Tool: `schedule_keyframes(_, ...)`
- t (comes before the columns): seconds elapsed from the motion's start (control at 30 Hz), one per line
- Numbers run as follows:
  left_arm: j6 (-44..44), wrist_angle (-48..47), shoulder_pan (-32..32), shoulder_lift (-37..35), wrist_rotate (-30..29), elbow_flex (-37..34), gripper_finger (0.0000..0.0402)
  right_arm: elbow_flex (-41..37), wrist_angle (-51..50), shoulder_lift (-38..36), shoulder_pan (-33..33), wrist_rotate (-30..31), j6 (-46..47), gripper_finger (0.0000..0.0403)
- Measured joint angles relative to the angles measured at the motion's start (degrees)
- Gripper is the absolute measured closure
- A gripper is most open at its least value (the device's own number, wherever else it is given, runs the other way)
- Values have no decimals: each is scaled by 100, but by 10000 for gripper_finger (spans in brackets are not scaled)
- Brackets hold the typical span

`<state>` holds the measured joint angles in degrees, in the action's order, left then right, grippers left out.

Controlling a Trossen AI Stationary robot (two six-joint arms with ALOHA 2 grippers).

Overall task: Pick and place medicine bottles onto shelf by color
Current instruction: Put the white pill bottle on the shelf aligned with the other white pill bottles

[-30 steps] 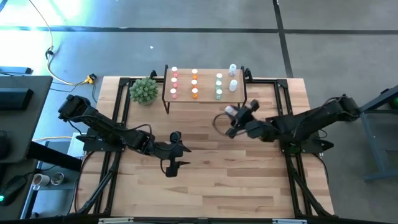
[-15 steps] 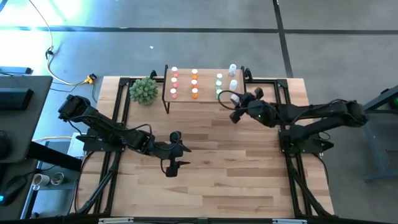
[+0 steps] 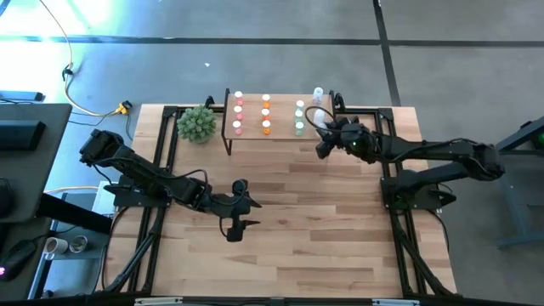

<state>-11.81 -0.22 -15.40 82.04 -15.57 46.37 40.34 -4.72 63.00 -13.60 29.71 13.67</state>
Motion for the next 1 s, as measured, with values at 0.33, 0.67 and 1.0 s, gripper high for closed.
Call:
schedule_keyframes(0.33, 0, -1, 0, 0, 0, 0, 172, 0, 27, 48, -280, -406, -2, 277)
schedule_keyframes(0.67, 0, -63, 0, 0, 0, 0, 172, 0, 23, 68, -331, -423, 95, 277)
schedule_keyframes(1.0, 0, -62, 0, 2, 2, 0, 172, 4, -30, 68, -355, -339, 151, 237)
